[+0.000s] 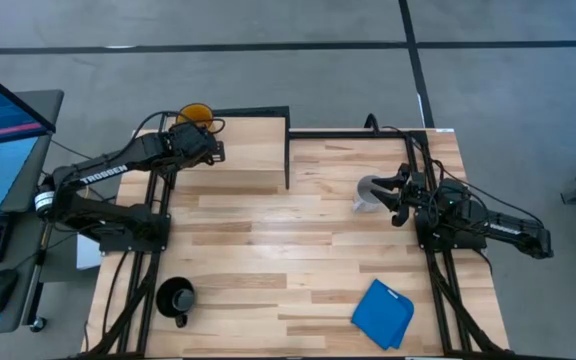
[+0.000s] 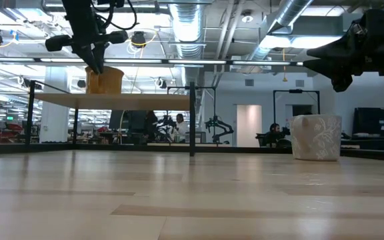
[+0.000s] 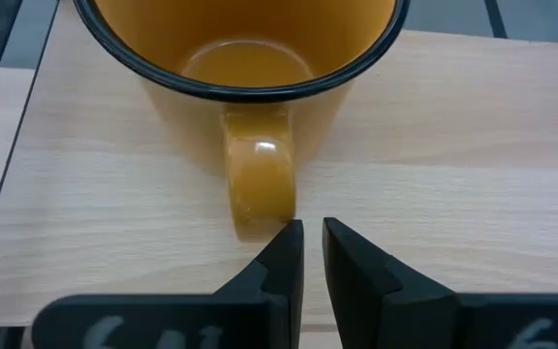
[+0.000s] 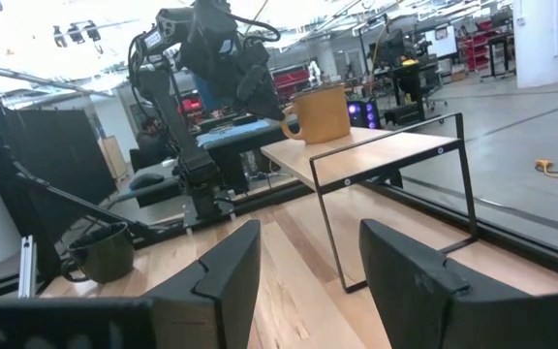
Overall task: Stack small to large cups/mugs on shelf
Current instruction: Put the yellow mug on the shelf
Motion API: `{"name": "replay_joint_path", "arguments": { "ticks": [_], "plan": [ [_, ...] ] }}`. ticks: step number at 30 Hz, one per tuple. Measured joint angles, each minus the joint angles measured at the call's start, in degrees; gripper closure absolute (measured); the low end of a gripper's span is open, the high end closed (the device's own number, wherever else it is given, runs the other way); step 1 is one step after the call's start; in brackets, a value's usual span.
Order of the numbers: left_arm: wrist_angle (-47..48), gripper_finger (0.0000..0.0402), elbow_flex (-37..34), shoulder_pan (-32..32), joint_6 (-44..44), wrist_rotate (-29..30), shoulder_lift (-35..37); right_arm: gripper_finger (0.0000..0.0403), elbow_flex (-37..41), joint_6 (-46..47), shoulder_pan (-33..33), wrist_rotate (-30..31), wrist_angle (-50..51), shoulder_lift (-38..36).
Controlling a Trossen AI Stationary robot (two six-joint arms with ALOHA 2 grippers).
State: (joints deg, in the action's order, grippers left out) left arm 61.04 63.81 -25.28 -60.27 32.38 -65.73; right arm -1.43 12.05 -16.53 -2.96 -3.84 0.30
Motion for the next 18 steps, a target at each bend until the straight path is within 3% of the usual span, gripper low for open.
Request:
{"name": "replay_joint_path", "arguments": {
  "ticks": [18],
  "plan": [
    [0.0,0.0370,0.0,0.0,-0.6,0.3,0.0,0.0202,0.0,0.0,0.0,0.0,0.0,0.0]
  ]
}}
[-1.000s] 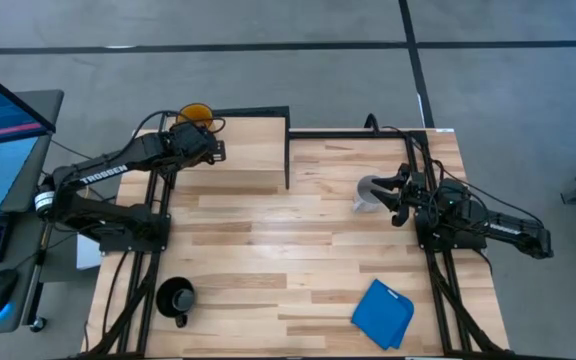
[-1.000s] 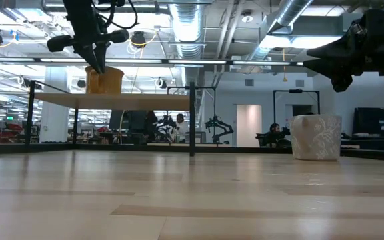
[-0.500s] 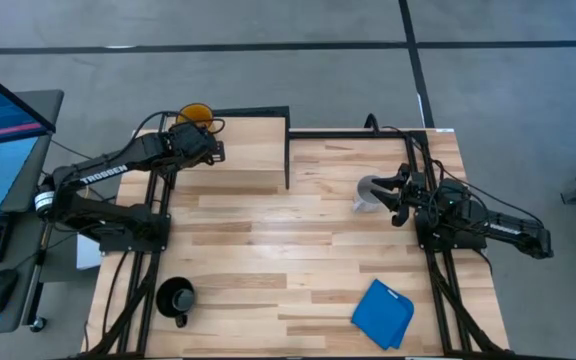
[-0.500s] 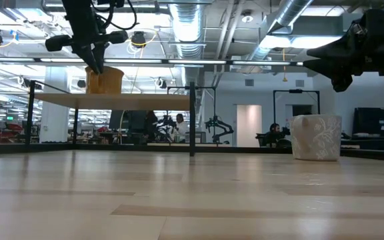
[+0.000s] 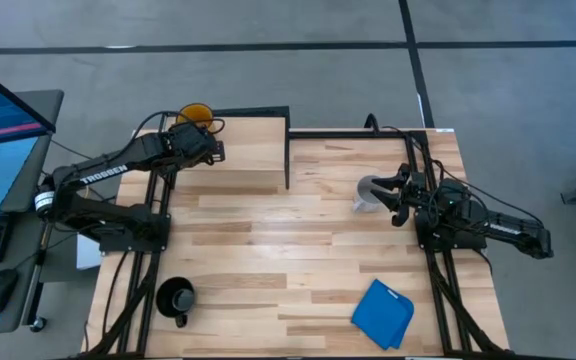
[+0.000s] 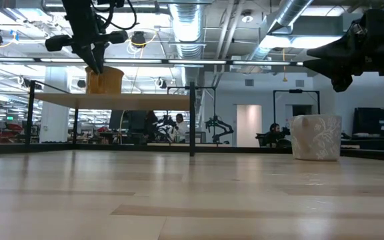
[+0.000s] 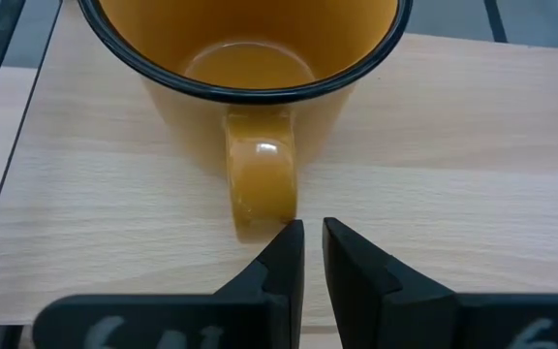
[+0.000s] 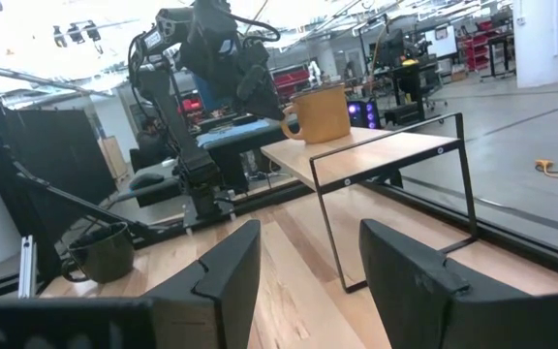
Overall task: Stack small to large cups/mugs on shelf
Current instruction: Put the yellow mug on the shelf, then put the gray mug on the shelf
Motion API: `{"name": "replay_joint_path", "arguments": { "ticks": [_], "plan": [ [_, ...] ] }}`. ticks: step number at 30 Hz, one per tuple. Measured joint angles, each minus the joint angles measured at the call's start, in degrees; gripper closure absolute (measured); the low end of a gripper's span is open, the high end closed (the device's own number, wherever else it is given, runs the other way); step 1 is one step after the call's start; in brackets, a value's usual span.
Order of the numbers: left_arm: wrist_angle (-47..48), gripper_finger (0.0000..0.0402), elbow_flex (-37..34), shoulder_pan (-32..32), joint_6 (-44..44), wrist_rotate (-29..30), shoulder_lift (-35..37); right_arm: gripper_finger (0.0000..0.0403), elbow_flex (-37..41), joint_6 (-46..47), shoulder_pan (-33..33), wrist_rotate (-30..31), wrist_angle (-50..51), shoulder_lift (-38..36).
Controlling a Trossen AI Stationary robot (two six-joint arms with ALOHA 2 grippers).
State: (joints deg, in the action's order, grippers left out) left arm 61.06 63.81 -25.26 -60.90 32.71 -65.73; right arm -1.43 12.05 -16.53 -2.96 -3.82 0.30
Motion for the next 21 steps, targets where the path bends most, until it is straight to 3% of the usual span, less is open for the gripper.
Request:
{"name": "replay_joint_path", "arguments": {
  "ticks": [21],
  "plan": [
    [2.7,0.0370,0.0,0.0,-2.5,-0.9,0.0,0.0202,0.0,0.0,0.0,0.0,0.0,0.0]
  ]
}}
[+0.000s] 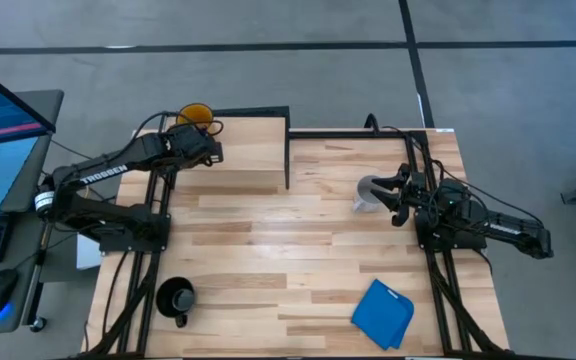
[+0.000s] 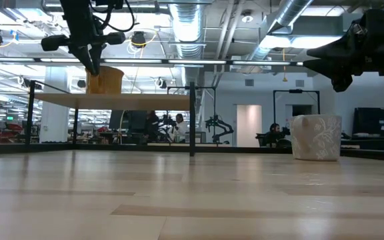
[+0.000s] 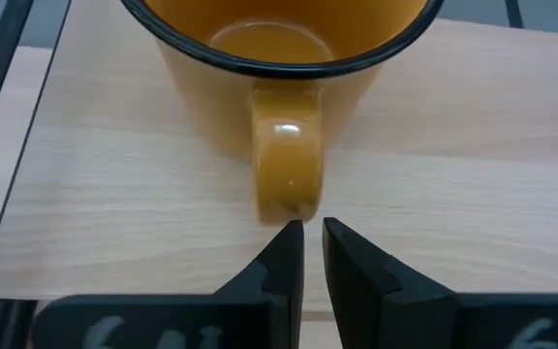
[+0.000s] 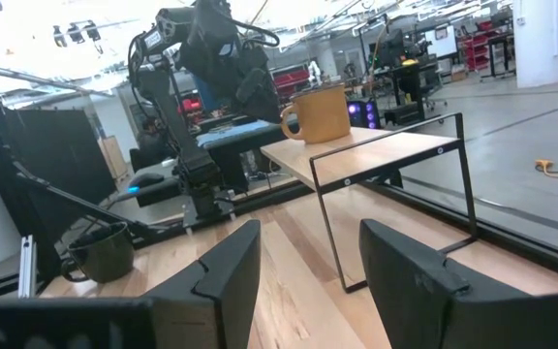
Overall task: Stack small to large cups/mugs on shelf
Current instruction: Put the gray mug on the shelf
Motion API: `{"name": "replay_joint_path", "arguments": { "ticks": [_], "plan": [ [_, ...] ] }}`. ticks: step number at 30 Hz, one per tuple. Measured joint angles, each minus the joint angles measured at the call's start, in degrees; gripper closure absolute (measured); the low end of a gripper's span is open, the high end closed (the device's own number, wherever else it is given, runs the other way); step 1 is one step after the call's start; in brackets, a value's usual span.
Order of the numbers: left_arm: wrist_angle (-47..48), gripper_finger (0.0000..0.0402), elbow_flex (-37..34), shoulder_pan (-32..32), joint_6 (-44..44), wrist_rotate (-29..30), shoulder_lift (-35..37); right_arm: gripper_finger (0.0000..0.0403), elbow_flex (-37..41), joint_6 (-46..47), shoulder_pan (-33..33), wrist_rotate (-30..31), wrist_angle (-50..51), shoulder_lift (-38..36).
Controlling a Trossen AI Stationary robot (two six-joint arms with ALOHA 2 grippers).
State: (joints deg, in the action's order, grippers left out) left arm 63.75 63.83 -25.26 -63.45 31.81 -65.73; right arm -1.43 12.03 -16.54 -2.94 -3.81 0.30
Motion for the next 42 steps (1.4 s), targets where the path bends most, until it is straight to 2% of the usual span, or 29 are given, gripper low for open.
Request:
{"name": "replay_joint_path", "arguments": {
  "ticks": [18,24,27,31,34,38,42],
  "plan": [
    [2.8,0.0370,0.0,0.6,-2.3,0.3,0.0,0.0202,0.0,0.0,0.0,0.0,0.0,0.0],
    [4.4,0.0370,0.0,1.7,-2.0,-4.3,0.0,0.0202,0.0,0.0,0.0,0.0,0.0,0.0],
    [7.1,0.0370,0.0,3.9,-2.7,-4.5,0.0,0.0202,0.0,0.0,0.0,0.0,0.0,0.0],
    [9.9,0.0370,0.0,8.7,-6.3,-2.5,1.5,0.0202,0.0,0.0,0.0,0.0,0.0,0.0],
    [10.3,0.0370,0.0,14.7,-10.6,0.2,4.2,0.0202,0.0,0.0,0.0,0.0,0.0,0.0],
    [9.8,0.0370,0.0,25.7,-17.7,7.2,8.0,0.0202,0.0,0.0,0.0,0.0,0.0,0.0],
    [10.6,0.0370,0.0,36.9,-24.2,17.5,10.4,0.0202,0.0,0.0,0.0,0.0,0.0,0.0]
  ]
}}
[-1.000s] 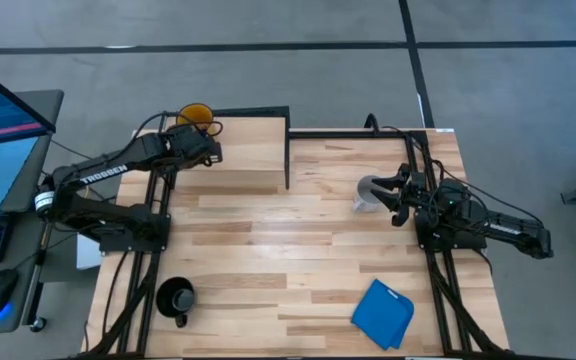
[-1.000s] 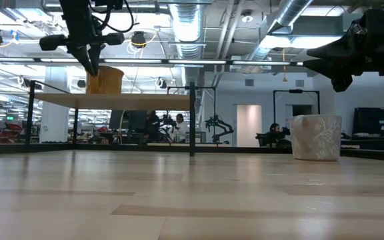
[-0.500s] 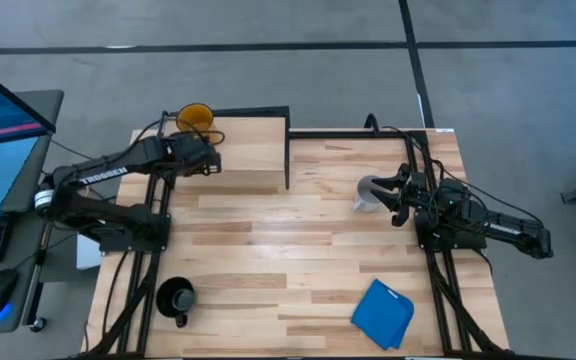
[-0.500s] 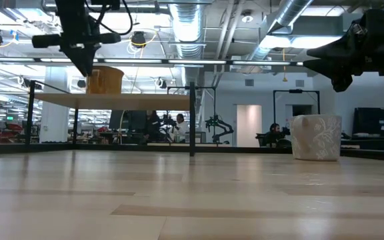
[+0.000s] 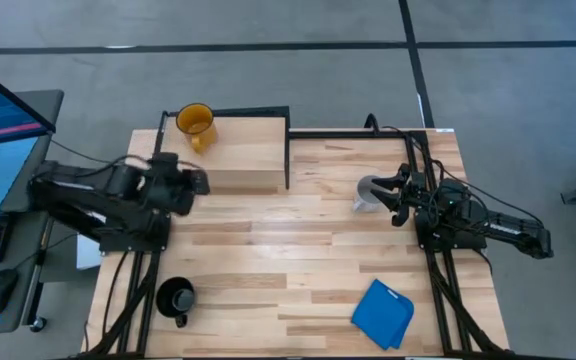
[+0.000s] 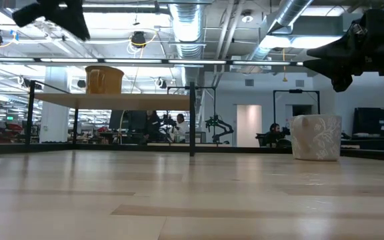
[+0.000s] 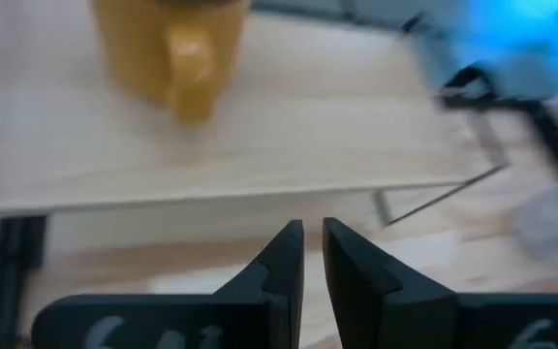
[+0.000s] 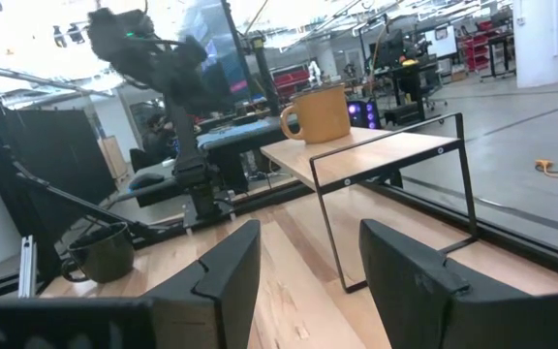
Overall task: Stack small to large cups/mugs on shelf
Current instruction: Put the gray mug on the shelf
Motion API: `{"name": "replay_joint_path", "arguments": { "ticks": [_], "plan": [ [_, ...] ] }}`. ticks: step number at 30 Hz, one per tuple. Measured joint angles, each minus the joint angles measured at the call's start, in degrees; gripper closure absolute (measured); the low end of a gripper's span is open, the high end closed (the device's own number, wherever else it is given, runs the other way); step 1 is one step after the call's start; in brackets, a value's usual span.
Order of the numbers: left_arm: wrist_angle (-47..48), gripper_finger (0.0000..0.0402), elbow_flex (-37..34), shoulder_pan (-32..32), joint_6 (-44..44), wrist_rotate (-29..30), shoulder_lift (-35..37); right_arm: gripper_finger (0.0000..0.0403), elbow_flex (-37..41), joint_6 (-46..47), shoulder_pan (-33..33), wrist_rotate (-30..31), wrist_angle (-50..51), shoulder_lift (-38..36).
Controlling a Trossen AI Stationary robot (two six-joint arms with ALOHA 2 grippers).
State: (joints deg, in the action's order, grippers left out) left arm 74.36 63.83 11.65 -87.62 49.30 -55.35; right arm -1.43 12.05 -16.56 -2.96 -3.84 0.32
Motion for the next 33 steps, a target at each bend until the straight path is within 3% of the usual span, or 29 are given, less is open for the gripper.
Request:
{"name": "replay_joint_path", "arguments": {
  "ticks": [6,10,18,22,27,33],
  "plan": [
    [0.4,0.0370,0.0,11.9,5.5,11.1,1.2,0.0202,0.0,0.0,0.0,0.0,0.3,0.0],
    [2.1,0.0370,0.0,16.4,9.0,14.1,1.2,0.0202,0.0,0.0,0.0,0.0,0.4,0.0],
    [7.8,0.0370,-0.1,28.2,7.6,19.8,1.1,0.0202,0.0,0.0,0.0,0.0,0.5,0.0],
    [7.8,0.0370,-2.3,35.7,8.0,26.2,1.1,0.0202,0.0,0.0,0.0,0.0,0.7,0.0],
    [8.6,0.0370,-8.5,44.9,1.7,32.6,1.2,0.0202,0.0,0.0,0.0,0.0,1.2,0.0],
    [11.3,0.0370,-14.3,54.8,-5.3,34.0,1.6,0.0202,0.0,1.7,0.0,0.0,1.0,0.0]
  ]
}}
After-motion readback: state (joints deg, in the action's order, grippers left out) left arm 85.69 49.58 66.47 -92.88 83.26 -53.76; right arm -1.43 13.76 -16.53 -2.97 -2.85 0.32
